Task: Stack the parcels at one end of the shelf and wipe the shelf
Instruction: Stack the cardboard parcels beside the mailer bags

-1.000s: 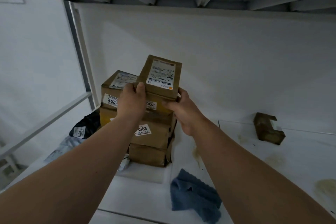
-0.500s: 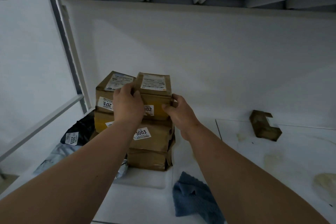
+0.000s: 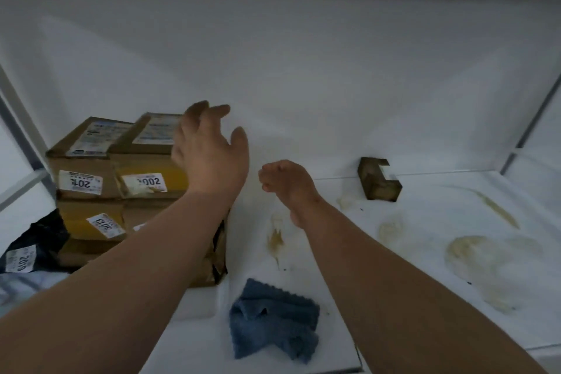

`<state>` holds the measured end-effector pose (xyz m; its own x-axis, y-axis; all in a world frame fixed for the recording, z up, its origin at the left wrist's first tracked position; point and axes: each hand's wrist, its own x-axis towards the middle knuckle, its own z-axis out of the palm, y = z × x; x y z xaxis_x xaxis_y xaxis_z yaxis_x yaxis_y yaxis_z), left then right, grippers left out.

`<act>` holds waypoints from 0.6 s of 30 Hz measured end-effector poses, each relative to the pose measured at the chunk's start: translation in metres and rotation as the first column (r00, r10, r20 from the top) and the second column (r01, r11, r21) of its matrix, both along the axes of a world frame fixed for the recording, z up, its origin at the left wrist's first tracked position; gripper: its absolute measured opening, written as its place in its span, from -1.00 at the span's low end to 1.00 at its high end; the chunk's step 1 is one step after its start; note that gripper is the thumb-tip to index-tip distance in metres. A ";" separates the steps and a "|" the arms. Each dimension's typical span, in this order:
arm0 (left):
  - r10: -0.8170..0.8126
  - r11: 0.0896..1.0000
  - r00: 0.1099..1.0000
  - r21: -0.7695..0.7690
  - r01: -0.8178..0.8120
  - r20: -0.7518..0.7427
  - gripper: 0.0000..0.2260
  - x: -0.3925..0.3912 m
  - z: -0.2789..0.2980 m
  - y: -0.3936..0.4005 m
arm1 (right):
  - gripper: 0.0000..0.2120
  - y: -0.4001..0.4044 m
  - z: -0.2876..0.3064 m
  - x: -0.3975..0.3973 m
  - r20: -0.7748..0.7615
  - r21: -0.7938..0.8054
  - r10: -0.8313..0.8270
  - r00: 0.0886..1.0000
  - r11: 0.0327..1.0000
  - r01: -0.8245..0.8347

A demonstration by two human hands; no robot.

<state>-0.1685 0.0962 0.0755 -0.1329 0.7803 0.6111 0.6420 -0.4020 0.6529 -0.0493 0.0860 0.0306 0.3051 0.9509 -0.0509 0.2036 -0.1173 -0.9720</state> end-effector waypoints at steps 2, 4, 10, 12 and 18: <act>-0.093 0.989 0.995 -0.117 0.089 -0.028 -0.72 0.030 -0.006 0.000 | -0.88 -0.008 -0.005 0.025 0.002 -0.060 -0.001 1.000 0.998 0.001; -0.162 0.961 0.985 -0.234 0.145 -0.053 -0.75 0.057 -0.019 0.000 | -0.82 -0.015 -0.012 0.055 -0.005 -0.103 -0.006 1.000 0.995 0.005; -0.265 0.796 0.963 -0.572 0.196 -0.038 -0.64 0.133 -0.054 -0.010 | -0.72 -0.032 -0.034 0.150 0.063 -0.254 -0.055 0.997 0.965 0.069; -0.260 0.748 0.965 -0.627 0.216 0.022 -0.64 0.157 -0.065 -0.010 | -0.64 -0.039 -0.037 0.180 0.091 -0.297 -0.030 0.995 0.953 0.056; -0.235 0.675 0.949 -0.667 0.315 0.210 -0.61 0.211 -0.103 0.002 | -0.60 -0.030 -0.054 0.246 0.229 -0.377 -0.016 0.973 0.920 0.104</act>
<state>0.0429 0.0979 -0.0276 0.1288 0.9853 -0.1120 0.4922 0.0345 0.8698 0.1964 0.0559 -0.0230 0.4067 0.8503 -0.3341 0.3851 -0.4912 -0.7813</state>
